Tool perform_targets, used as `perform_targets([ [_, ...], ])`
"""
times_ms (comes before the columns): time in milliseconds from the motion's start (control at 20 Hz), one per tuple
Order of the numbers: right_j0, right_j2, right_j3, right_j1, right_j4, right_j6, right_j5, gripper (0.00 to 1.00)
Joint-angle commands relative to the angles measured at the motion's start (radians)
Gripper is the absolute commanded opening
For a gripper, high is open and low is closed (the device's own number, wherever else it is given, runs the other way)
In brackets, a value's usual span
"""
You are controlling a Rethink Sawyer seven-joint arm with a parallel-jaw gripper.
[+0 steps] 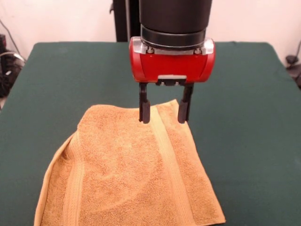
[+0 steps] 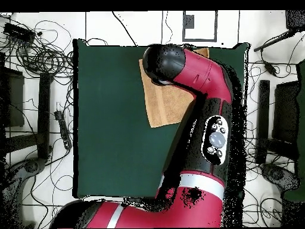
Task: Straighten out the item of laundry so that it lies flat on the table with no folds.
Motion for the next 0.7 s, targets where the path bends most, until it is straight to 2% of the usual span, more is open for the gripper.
perform_targets([
  [50, -0.275, 0.271, 0.419, -0.029, -0.138, -0.123, -0.427, 1.0],
  [250, -0.282, 0.277, 0.408, -0.013, -0.212, -0.07, -0.445, 1.0],
  [450, -0.292, 0.294, 0.382, 0.023, -0.253, -0.005, -0.436, 1.0],
  [700, -0.306, 0.317, 0.375, 0.027, -0.294, 0.027, -0.427, 1.0],
])
